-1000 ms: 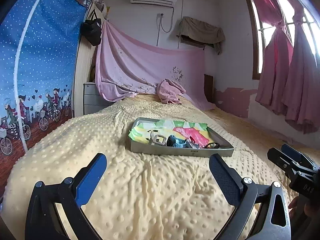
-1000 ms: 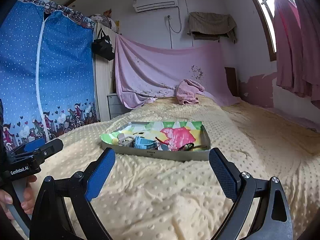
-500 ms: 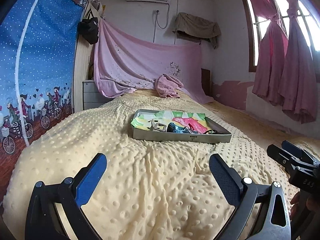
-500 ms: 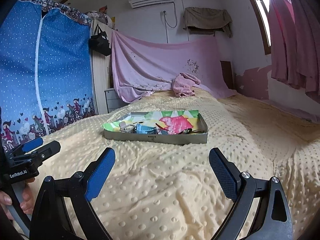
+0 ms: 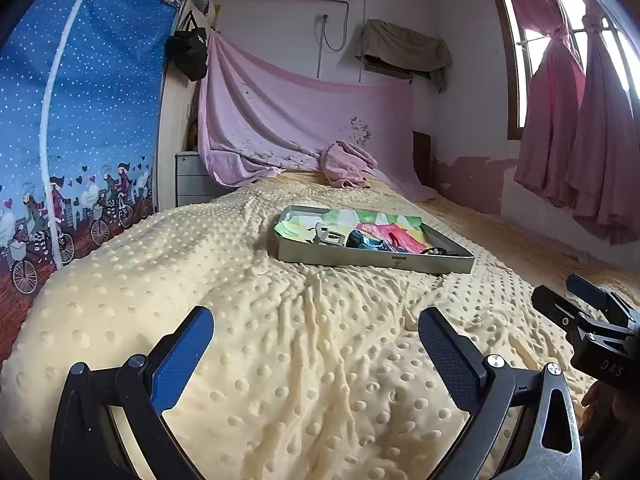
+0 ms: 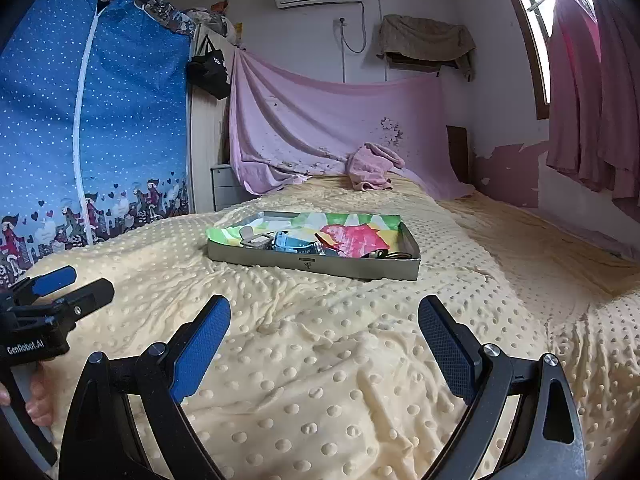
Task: Organize jewelry
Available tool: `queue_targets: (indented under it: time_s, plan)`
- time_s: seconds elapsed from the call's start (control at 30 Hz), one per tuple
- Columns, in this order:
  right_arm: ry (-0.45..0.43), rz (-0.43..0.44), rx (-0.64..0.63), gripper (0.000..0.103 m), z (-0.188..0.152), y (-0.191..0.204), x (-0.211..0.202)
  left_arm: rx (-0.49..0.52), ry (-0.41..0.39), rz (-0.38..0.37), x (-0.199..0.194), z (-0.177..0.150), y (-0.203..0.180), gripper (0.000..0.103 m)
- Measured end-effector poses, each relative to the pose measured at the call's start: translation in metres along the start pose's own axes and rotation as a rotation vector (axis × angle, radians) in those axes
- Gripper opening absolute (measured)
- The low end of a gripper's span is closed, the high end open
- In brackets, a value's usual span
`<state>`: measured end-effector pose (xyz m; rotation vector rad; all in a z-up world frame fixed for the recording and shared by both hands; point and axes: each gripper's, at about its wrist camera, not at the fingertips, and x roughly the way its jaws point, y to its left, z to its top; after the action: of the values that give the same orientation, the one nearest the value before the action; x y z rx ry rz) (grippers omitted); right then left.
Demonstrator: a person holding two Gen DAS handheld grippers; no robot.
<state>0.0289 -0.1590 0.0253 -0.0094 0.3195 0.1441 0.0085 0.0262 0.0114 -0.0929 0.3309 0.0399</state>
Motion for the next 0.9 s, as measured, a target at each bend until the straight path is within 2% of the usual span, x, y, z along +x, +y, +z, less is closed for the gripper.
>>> queue_targets:
  time_s: [0.9]
  plan:
    - [-0.013, -0.012, 0.022, 0.093, 0.0002, -0.0034, -0.0021, 0.023, -0.008, 0.002, 0.0010, -0.0006, -0.0047, 0.103]
